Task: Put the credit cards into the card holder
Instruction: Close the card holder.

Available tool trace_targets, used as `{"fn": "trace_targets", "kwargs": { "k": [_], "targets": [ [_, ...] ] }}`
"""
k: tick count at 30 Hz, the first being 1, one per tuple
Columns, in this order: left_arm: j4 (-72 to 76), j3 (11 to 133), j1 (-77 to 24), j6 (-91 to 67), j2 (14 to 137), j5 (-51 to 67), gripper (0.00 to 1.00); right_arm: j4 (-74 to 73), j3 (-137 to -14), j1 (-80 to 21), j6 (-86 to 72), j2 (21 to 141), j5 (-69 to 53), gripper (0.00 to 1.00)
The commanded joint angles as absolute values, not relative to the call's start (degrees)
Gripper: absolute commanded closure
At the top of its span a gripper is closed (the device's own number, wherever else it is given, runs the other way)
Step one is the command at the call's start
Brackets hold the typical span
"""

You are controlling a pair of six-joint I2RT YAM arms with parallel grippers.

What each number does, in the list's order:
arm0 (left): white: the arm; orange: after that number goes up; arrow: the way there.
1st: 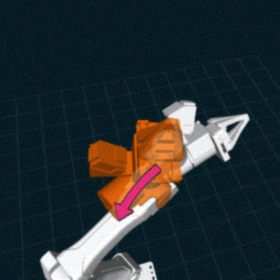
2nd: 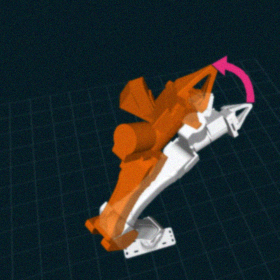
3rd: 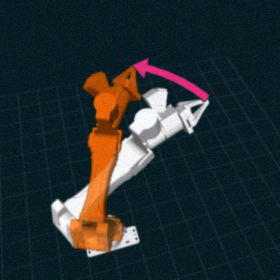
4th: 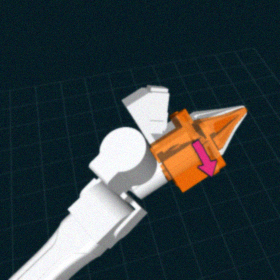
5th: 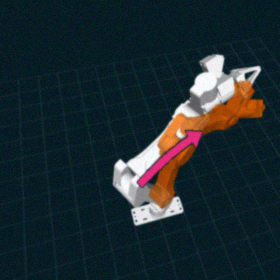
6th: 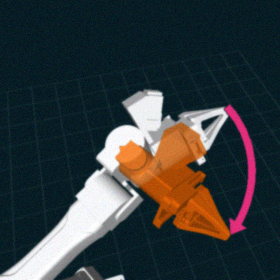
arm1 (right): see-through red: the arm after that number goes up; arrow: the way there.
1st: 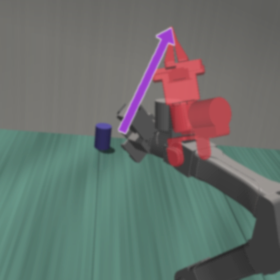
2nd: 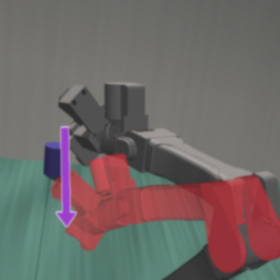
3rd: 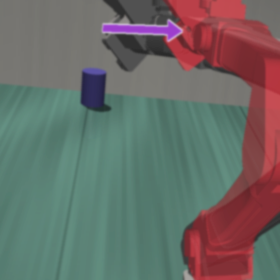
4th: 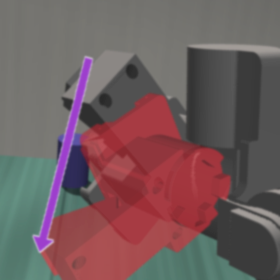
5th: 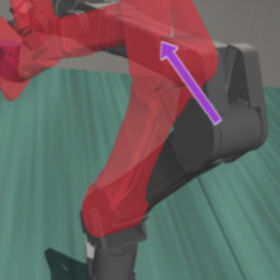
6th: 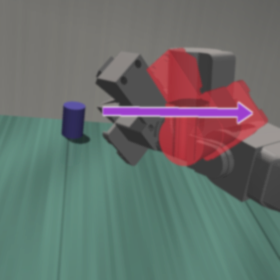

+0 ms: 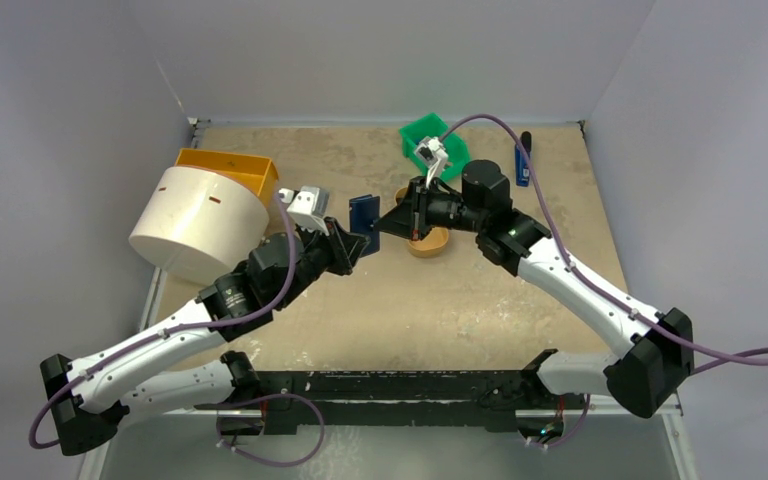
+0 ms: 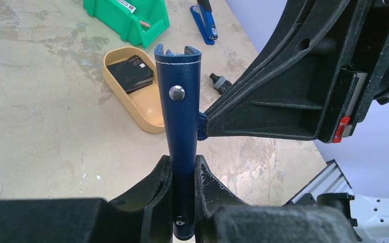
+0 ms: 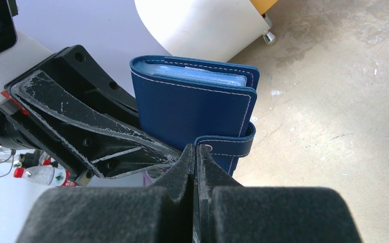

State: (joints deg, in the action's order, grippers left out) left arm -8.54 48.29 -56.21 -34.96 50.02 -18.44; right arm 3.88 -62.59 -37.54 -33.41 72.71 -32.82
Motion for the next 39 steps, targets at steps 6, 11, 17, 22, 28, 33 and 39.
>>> {"fn": "trace_targets", "kwargs": {
  "k": [6, 11, 17, 22, 28, 33, 39],
  "targets": [
    [6.9, 52.8, -57.7, -38.3, 49.5, -5.9, 1.0, 5.2, -64.0, -39.1, -32.8, 75.4, -31.3, 1.0],
    [8.1, 52.7, -57.8, -39.0, 49.1, -4.8, 1.0, 5.0, -64.1, -39.4, -32.8, 75.9, -31.1, 1.0],
    [9.6, 52.7, -57.7, -39.8, 48.8, -2.8, 1.0, 4.9, -64.4, -39.8, -32.8, 76.3, -30.9, 1.0],
    [10.5, 52.7, -57.7, -40.2, 48.7, -1.2, 1.0, 4.7, -64.7, -40.1, -32.8, 76.7, -30.8, 1.0],
    [11.1, 52.5, -57.8, -40.4, 48.5, -0.4, 1.0, 4.3, -65.3, -40.6, -32.7, 77.2, -30.6, 1.0],
    [8.2, 52.6, -57.7, -39.0, 47.8, -3.9, 1.0, 2.9, -65.3, -40.6, -32.0, 75.9, -30.2, 1.0],
    [1.1, 50.9, -57.7, -36.4, 45.1, -15.0, 1.0, -0.8, -66.9, -40.5, -31.2, 71.7, -34.4, 0.68]
  ]
}}
